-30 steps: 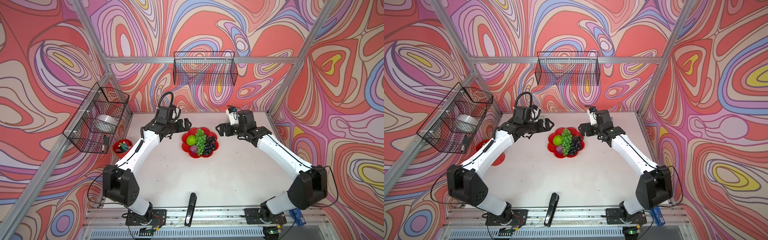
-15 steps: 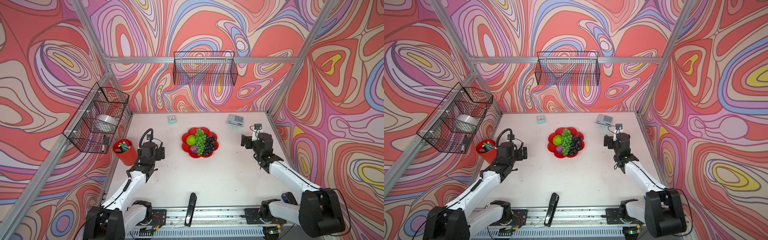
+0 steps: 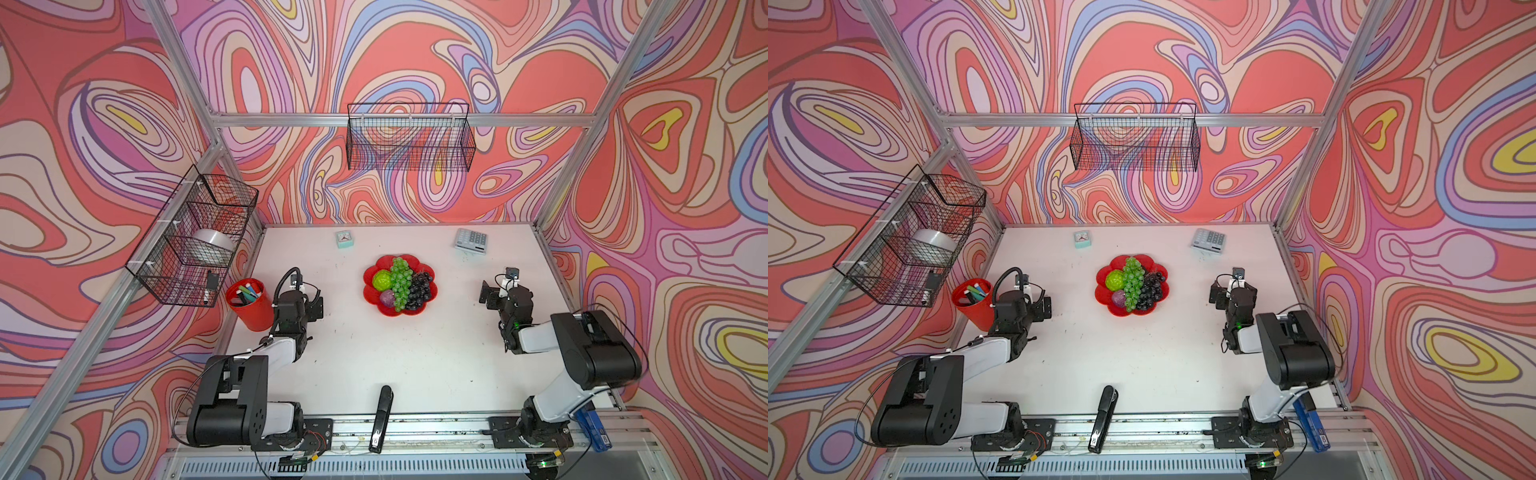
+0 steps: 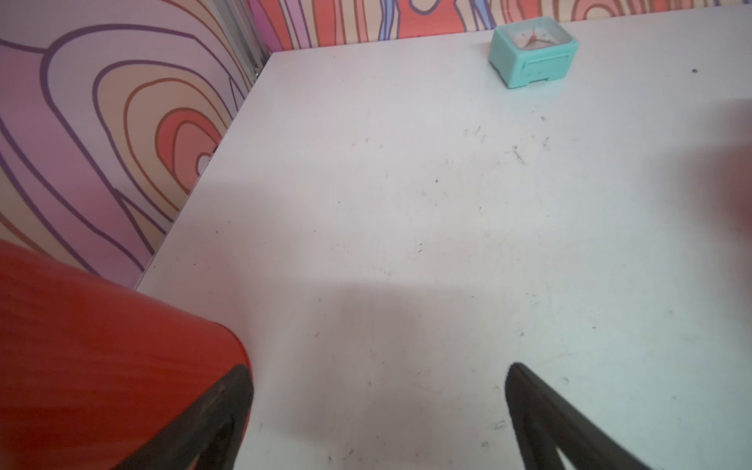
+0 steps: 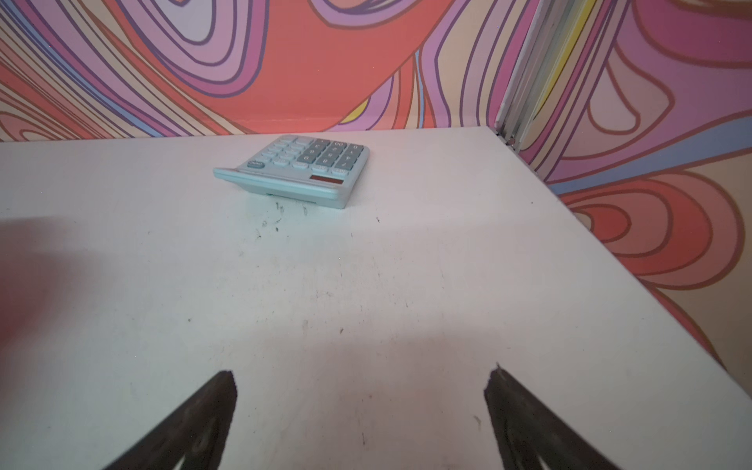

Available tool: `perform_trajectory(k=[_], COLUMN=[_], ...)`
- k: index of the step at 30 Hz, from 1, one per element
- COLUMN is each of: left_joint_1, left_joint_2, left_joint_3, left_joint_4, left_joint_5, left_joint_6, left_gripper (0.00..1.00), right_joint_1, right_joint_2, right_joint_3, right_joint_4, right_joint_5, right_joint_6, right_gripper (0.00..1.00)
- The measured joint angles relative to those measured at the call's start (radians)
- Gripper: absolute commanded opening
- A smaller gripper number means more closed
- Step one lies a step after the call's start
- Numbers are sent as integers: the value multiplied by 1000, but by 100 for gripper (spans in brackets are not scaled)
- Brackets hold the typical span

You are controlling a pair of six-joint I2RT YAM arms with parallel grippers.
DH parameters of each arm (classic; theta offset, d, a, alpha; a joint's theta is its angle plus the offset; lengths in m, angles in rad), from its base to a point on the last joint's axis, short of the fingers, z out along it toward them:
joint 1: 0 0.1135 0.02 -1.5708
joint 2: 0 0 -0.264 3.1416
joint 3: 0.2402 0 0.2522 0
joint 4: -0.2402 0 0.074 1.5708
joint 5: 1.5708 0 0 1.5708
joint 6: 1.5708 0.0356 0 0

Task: Arrange fruit in a fruit bowl
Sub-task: Reset both arms

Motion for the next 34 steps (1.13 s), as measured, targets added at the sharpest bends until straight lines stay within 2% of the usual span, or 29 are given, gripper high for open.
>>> perform_trajectory(k=[4,8,10,34], left_joint_1=[5,5,5,5], left_joint_2=[22,146,173,178], left_joint_3=[0,-8,-24,-29], left_joint_4=[73,217,229,298], left_joint_5=[79,89,88,80], left_joint_6=[-20,-45,-53,-71], left_gripper=[100,100,100,100], right_joint_1=[-13,-18,-18,-22], right_joint_2=[15,14,14,14], right_joint_3=[14,23,23,49], right_joint_4=[15,37,41,20], right_joint_5=[-21,-31,-34,-31], right_joint_6=[2,5,5,14], right_gripper=[99,98,98,99])
